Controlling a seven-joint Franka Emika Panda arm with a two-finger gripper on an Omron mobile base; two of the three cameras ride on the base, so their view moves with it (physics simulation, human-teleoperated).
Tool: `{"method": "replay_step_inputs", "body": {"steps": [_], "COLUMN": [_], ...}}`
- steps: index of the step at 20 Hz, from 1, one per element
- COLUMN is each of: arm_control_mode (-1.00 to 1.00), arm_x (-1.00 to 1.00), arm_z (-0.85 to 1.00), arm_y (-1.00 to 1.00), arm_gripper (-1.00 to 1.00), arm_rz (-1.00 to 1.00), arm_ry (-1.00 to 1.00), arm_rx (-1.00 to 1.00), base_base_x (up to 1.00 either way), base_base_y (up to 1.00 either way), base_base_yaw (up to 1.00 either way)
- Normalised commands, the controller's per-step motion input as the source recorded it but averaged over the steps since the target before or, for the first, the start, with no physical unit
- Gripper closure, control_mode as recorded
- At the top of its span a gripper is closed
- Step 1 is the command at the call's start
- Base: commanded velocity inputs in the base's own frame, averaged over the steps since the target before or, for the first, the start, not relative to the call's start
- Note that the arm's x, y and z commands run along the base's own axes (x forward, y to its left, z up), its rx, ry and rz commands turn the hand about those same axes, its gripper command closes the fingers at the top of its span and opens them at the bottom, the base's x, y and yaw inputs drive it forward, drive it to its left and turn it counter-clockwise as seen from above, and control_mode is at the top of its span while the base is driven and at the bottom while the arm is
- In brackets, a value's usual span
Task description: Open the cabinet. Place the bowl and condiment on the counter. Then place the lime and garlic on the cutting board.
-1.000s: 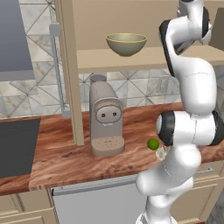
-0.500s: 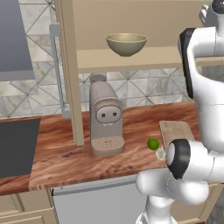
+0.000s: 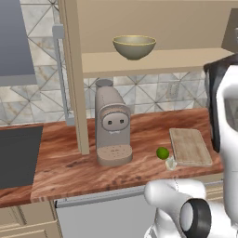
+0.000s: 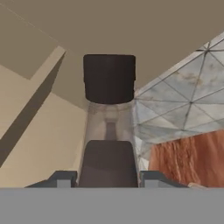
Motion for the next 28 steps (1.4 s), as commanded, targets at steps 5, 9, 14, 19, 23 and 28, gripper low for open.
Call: {"method": "replay_step_inputs", "body": {"steps": [5, 9, 14, 19, 23, 28], "arm_control_mode": [-1.0, -1.0, -1.0, -1.0, -1.0, -1.0], "arm_x": [-1.0, -1.0, -1.0, -0.8, -0.22, 0.03], "arm_z": [0.0, 0.0, 0.0, 0.0, 0.0, -0.15], "arm_y": [0.0, 0.0, 0.08, 0.41, 0.58, 0.48], "arm_gripper": [1.0, 1.0, 1.0, 1.0, 1.0, 1.0], "arm_rz": [0.0, 0.0, 0.02, 0.05, 0.02, 0.02], "arm_ry": [-0.1, -0.11, -0.04, 0.01, 0.12, 0.14], "arm_rx": [0.0, 0.0, 0.0, -0.03, -0.09, -0.11], "base_base_x": [0.0, 0.0, 0.0, 0.0, 0.0, 0.0], "base_base_y": [0.0, 0.0, 0.0, 0.0, 0.0, 0.0], "base_base_yaw": [0.0, 0.0, 0.0, 0.0, 0.0, 0.0]}}
